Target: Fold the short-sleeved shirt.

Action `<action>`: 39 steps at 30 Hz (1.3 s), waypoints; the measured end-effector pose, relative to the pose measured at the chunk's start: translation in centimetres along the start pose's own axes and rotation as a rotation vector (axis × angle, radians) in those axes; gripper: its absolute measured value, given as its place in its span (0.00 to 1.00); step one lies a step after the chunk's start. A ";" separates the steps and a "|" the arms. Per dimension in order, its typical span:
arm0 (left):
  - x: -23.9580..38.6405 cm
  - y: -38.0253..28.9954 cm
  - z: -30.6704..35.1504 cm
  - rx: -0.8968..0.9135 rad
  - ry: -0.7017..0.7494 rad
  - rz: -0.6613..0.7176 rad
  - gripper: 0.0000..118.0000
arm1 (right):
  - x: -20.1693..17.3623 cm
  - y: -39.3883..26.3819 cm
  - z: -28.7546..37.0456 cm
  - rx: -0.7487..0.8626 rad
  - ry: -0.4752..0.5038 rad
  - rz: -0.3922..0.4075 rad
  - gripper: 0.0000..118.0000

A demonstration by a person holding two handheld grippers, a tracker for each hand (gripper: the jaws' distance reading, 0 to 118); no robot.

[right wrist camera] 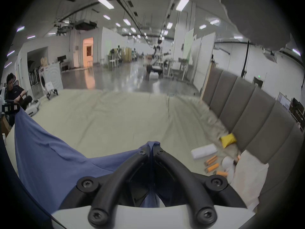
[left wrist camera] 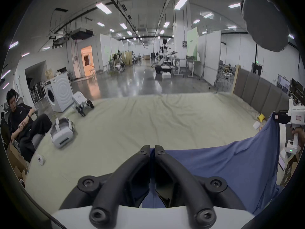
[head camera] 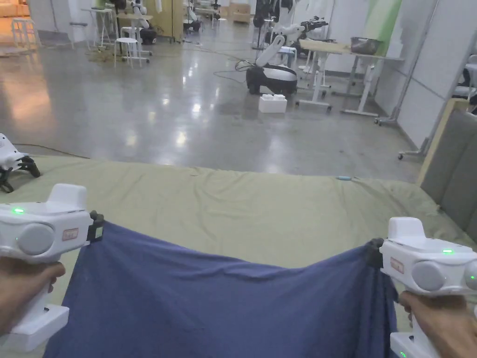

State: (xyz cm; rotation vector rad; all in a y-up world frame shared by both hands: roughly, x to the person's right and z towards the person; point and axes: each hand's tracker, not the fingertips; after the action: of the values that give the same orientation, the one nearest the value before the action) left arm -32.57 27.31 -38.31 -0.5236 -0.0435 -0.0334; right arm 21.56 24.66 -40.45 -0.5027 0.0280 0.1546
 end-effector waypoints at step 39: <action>-1.3 23.1 4.4 0.351 0.141 -0.066 0.00 | 2.7 27.5 5.8 0.451 -0.172 0.067 0.00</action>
State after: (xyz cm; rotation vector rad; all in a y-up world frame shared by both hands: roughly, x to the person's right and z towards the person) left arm -33.04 49.53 -46.09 -0.1681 0.0703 -0.1248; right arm 19.95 51.65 -48.71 -0.0372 -0.0877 0.2491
